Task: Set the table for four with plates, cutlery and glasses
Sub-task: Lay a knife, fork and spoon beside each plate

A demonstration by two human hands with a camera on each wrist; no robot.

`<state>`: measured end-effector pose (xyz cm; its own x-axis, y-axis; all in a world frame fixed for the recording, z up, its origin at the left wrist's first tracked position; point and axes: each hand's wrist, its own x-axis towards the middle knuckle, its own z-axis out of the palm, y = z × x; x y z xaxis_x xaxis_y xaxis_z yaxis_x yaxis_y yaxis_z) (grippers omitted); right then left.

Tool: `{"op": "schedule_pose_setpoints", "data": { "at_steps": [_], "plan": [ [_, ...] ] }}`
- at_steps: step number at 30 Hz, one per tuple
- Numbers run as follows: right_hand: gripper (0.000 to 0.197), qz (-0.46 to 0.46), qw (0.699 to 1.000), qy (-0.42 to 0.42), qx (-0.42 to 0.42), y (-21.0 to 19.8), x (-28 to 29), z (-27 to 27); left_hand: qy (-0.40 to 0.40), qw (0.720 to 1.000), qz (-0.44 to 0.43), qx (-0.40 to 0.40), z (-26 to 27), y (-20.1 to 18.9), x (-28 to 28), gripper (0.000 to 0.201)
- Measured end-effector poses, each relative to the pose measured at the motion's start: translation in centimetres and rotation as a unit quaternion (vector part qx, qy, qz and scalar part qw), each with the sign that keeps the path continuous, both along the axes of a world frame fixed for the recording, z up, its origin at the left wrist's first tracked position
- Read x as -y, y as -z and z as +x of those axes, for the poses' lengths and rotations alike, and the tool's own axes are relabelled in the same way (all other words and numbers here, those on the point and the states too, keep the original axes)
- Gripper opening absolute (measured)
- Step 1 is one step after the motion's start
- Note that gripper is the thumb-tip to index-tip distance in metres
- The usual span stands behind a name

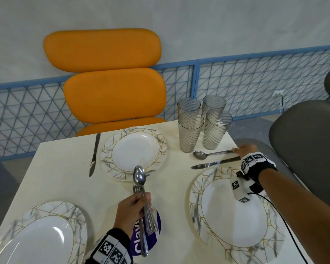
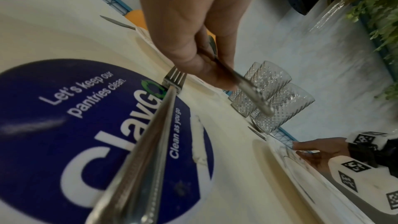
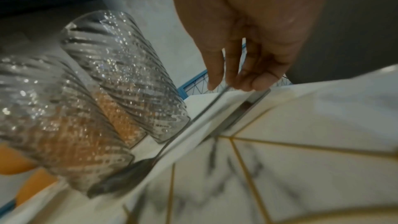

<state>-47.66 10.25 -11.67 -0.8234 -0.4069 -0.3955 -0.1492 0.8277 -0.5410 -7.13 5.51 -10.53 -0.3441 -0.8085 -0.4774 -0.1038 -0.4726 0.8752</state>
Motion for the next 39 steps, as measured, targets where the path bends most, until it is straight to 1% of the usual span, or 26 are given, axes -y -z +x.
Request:
{"op": "schedule_pose_setpoints", "data": {
  "at_steps": [1,2,3,5,7,9,11,13,18,25,30,35,37,39],
  "plan": [
    [0.042,0.032,0.999,-0.027,-0.029,-0.3,-0.1,0.6,0.002,1.0,-0.002,0.004,0.0,0.0,-0.1,0.013],
    [0.043,0.053,0.995,-0.053,-0.065,-0.5,-0.1,1.2,0.004,1.0,-0.004,0.009,0.1,0.0,-0.2,0.012],
    [0.042,0.07,0.988,-0.087,-0.105,-0.4,0.1,1.9,0.005,1.0,-0.007,0.014,0.1,-0.1,-0.2,0.01],
    [0.038,0.076,0.971,-0.168,-0.152,0.0,0.9,3.7,0.007,1.0,-0.009,0.019,0.1,-0.2,-0.4,0.009],
    [0.037,0.085,0.953,-0.246,-0.157,0.5,1.6,5.7,0.011,1.0,-0.014,0.019,0.1,-0.3,-0.6,0.011],
    [0.041,0.11,0.938,-0.289,-0.157,0.9,1.9,7.2,0.013,0.999,-0.02,0.023,0.0,-0.4,-0.8,0.014],
    [0.044,0.132,0.932,-0.295,-0.161,1.2,2.0,7.9,0.011,0.999,-0.02,0.027,0.1,-0.6,-1.0,0.013],
    [0.046,0.138,0.935,-0.288,-0.154,1.5,2.0,8.1,0.008,0.999,-0.019,0.026,0.2,-0.8,-1.2,0.012],
    [0.048,0.123,0.949,-0.262,-0.128,1.4,1.7,8.6,0.01,0.999,-0.023,0.022,0.9,-1.0,-1.2,0.012],
    [0.049,0.119,0.951,-0.249,-0.136,1.4,1.2,9.5,0.011,0.999,-0.032,0.022,1.0,-0.9,-1.5,0.016],
    [0.048,0.117,0.95,-0.251,-0.143,1.2,1.1,9.5,0.006,1.0,-0.023,0.015,1.1,-0.7,-1.5,0.013],
    [0.048,0.117,0.951,-0.251,-0.136,1.2,0.9,9.4,0.008,0.999,-0.021,0.025,1.1,-0.4,-1.5,0.012],
    [0.049,0.119,0.951,-0.251,-0.133,1.1,0.9,9.4,0.011,0.999,-0.023,0.032,1.1,-0.1,-1.5,0.014],
    [0.049,0.116,0.953,-0.249,-0.13,1.0,0.8,9.5,0.017,0.999,-0.025,0.037,1.1,0.2,-1.4,0.02]
  ]
}}
